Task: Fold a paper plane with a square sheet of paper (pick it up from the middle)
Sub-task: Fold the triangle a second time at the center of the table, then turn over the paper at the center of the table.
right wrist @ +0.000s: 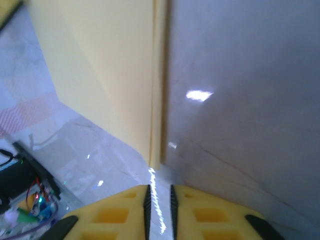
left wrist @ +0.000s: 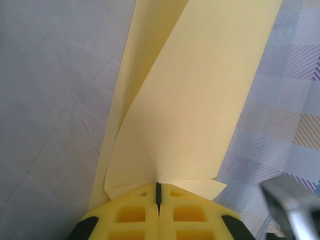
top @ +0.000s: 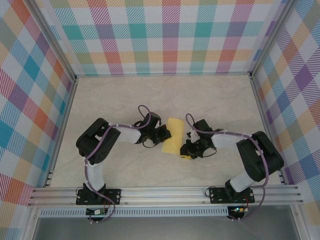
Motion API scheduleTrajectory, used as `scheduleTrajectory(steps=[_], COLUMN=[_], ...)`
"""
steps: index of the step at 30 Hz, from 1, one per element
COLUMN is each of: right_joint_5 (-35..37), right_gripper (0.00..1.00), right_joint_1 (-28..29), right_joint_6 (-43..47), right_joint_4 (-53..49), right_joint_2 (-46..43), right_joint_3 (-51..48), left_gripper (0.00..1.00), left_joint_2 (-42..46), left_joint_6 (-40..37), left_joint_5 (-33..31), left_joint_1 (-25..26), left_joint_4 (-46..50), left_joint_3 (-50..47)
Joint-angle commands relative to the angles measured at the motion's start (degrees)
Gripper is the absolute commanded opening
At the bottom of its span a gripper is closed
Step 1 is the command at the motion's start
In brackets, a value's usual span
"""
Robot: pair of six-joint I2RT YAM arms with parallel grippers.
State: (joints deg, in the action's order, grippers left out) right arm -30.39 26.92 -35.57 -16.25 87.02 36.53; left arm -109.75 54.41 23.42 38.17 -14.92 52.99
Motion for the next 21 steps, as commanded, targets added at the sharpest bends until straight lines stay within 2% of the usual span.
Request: scheduleTrajectory(steps=[1, 5, 9, 21], right_joint_5=[4.3, 4.1, 0.4, -7.0], right_gripper=[0.28, 0.35, 0.40, 0.42], right_joint_1=[-3.4, -5.8, -6.1, -5.8], right_joint_6=[-0.6, -3.5, -5.8, -6.1], right_joint_4=[-4.1, -2.1, 1.8, 7.7], right_joint_2=[-4.0, -2.7, 0.9, 8.9], right_joint_3=[3.4, 5.4, 7.3, 9.3], left_gripper=[0.01, 0.01, 0.01, 0.02], left_joint_2=[1.1, 2.3, 2.8, 1.9], left_joint_6=[-0.4, -0.7, -0.6, -1.0], left_joint_5=[-2.5, -2.8, -3.0, -2.2], left_joint_1=[0.2, 0.2, 0.2, 0.2], left_joint_4=[6.2, 7.3, 7.3, 7.4], left_joint_3=[-1.9, -1.8, -1.8, -0.3])
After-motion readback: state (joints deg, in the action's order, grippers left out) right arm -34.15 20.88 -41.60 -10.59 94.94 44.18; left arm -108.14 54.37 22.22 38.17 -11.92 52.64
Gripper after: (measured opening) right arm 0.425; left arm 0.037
